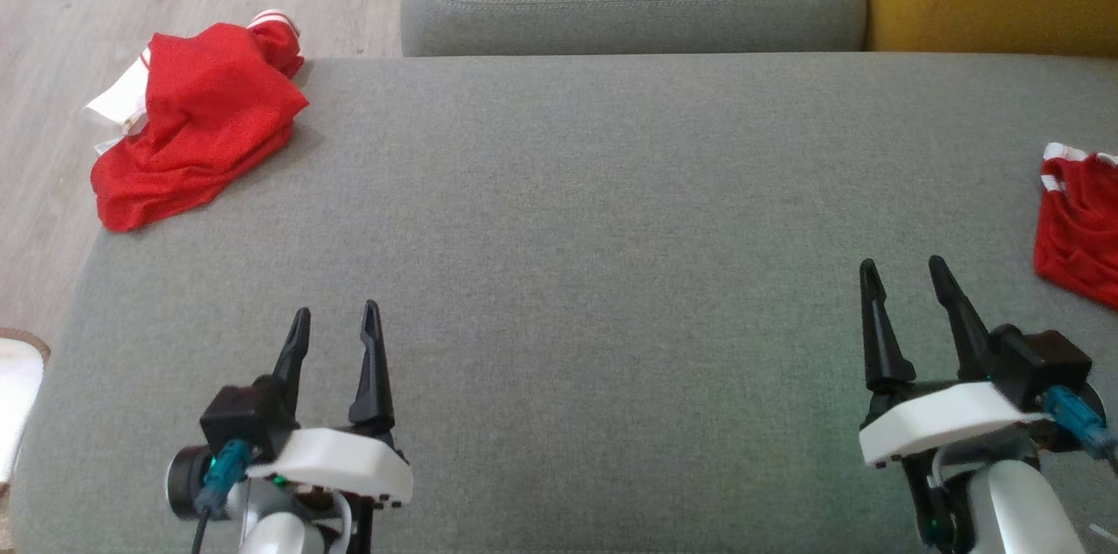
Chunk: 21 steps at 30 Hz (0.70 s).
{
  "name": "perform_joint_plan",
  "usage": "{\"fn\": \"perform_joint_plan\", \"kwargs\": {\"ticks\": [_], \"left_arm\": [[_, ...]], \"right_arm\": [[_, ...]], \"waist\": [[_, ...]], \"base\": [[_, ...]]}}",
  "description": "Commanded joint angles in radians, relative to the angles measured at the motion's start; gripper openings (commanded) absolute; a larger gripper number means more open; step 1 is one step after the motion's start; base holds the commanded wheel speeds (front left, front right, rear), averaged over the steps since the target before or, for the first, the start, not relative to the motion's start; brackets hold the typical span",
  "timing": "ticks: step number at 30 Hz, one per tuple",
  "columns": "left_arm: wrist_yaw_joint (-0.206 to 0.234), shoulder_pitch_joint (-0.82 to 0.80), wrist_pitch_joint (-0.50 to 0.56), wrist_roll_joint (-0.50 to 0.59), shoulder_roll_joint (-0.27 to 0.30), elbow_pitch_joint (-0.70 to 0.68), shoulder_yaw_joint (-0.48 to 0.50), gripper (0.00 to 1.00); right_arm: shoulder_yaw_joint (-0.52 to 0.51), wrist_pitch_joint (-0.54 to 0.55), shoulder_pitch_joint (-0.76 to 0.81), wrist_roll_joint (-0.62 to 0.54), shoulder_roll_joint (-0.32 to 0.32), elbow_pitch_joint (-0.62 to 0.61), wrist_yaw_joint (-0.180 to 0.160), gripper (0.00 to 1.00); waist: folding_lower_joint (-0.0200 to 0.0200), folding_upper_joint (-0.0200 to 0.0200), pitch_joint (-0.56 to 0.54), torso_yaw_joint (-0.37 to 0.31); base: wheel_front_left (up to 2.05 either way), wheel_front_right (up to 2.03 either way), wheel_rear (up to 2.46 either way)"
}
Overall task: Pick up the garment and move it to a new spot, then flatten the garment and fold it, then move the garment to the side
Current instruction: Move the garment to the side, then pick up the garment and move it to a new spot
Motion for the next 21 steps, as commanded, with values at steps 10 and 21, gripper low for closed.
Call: {"fn": "perform_joint_plan", "kwargs": {"ticks": [10,21], "left_arm": [[-0.012,-0.033,-0.012,0.015,-0.003,-0.026,0.036,1.00],[-0.021,-0.043,-0.012,0.025,-0.006,-0.018,0.025,1.00]], "right_arm": [[0.016,-0.006,-0.011,0.004,-0.003,-0.036,0.007,1.00],[0.015,-0.013,0.020,-0.001,-0.003,-0.059,0.007,1.00]], "waist": [[0.0001,-0.0001,-0.002,0.000],[0.0001,-0.0001,-0.015,0.198]], "base": [[0.00,0.00,0.00],[0.00,0.00,0.00]]}}
